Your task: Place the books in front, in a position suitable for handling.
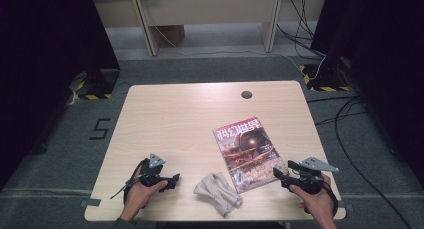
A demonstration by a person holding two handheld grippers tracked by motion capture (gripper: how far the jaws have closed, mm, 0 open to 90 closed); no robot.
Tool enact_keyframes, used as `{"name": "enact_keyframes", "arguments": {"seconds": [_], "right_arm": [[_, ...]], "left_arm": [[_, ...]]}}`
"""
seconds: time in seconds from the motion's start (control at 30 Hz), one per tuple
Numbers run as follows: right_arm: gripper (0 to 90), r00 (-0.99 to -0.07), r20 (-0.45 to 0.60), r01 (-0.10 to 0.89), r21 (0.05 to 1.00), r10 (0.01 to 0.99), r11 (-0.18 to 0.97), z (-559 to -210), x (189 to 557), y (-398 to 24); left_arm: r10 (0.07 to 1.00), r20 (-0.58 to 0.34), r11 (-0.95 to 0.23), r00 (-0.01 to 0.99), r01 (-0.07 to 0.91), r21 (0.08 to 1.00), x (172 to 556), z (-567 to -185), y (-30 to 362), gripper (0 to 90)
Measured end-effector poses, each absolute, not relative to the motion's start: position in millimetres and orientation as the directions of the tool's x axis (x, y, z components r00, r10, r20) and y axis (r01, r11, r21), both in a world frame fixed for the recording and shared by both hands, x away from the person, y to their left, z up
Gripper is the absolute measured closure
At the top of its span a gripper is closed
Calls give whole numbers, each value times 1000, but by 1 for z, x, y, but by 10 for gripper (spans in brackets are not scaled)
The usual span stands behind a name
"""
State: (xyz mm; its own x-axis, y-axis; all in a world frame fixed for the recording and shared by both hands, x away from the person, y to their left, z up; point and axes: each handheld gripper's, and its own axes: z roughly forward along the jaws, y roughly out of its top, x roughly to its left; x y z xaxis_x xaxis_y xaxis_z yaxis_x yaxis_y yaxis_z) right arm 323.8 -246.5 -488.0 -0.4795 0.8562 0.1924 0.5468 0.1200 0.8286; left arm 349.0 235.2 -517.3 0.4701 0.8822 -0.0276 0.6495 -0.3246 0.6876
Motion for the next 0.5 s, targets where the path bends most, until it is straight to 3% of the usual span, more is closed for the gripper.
{"name": "enact_keyframes", "arguments": {"seconds": [0.5], "right_arm": [[305,-559,139,515,831,817,211,-487,317,-218]], "left_arm": [[888,-27,-318,458,657,683,348,-517,234,91]]}}
